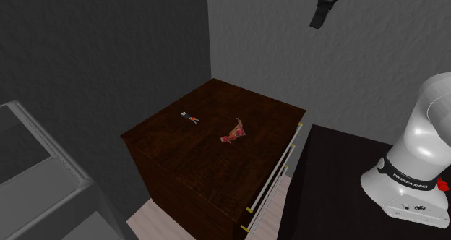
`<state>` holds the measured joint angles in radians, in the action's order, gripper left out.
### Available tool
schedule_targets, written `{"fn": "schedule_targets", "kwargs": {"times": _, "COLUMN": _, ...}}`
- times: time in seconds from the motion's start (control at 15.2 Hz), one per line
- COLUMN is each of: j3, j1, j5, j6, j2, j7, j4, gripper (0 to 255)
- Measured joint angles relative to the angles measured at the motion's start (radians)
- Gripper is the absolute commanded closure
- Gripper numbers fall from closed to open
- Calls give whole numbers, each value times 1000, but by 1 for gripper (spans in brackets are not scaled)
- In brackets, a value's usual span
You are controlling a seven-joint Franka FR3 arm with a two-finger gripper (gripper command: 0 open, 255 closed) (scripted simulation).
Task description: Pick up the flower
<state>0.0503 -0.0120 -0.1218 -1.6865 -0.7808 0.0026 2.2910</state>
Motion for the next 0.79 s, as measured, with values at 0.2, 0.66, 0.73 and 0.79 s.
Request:
{"fn": "schedule_targets", "kwargs": {"times": 0.2, "j3": -12, "j1": -8, "j5": 0, "j6": -31, "j2": 27, "j7": 26, "j4": 10, "gripper": 0}}
{"fn": "schedule_targets", "kwargs": {"times": 0.66, "j3": -79, "j1": -51, "j5": 3, "j6": -216, "j2": 206, "j7": 177, "j4": 53, "gripper": 0}}
{"fn": "schedule_targets", "kwargs": {"times": 0.73, "j3": -87, "j1": -58, "j5": 6, "j6": -242, "j2": 232, "j7": 199, "j4": 60, "gripper": 0}}
{"fn": "schedule_targets", "kwargs": {"times": 0.79, "j3": -96, "j1": -64, "j5": 8, "j6": -278, "j2": 267, "j7": 222, "j4": 67, "gripper": 0}}
